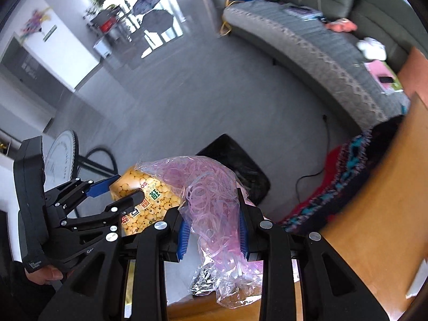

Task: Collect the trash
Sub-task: 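Carry the snack cup and pink bag to the bin and release both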

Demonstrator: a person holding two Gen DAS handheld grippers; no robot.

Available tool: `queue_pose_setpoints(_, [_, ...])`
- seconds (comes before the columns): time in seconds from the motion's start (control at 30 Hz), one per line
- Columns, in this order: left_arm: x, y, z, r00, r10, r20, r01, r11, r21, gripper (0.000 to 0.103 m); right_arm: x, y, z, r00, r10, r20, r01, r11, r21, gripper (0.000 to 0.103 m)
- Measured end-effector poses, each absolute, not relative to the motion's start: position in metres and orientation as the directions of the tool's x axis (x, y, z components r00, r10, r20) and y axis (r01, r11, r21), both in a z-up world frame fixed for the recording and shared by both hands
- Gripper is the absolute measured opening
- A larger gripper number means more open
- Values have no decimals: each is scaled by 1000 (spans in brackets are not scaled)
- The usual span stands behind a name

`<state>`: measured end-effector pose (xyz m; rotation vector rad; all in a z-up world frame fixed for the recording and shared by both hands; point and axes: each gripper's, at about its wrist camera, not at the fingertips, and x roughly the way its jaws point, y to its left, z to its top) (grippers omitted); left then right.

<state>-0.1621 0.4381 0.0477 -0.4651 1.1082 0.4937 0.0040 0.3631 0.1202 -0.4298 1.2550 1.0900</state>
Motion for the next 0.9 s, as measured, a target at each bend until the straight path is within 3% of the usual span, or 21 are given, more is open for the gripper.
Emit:
queue_pose_setpoints(0.1, [-171,455,42,337,155,-929,-621,778,-96,50,-1,388,112,-107,419,-902,-836,452,310,41])
queue_pose_setpoints(0.13, [-170,459,40,327,156,-932,-628,773,-91,54,-2,399,110,-102,407,-908,-839,455,298,54])
queue_pose_setpoints(0.17, [-171,466,38,303,171,-938,-642,764,-68,62,-2,407,109,-84,398,-913,-842,463,279,60])
queue_pose_setpoints(0.2, [-173,473,37,278,203,-939,-659,751,-33,84,-2,414,109,-59,394,-917,-847,467,254,60])
queue_pose_setpoints(0.23, [-174,477,38,263,236,-935,-675,738,-4,97,-1,417,110,-50,390,-919,-851,465,244,60])
queue_pose_setpoints(0.53, [-180,486,42,277,253,-927,-714,700,-22,97,5,412,110,-50,394,-918,-850,466,246,60])
queue_pose_setpoints(0.9, [-158,464,54,308,245,-919,-651,759,-16,97,24,370,120,-27,417,-909,-795,542,272,60])
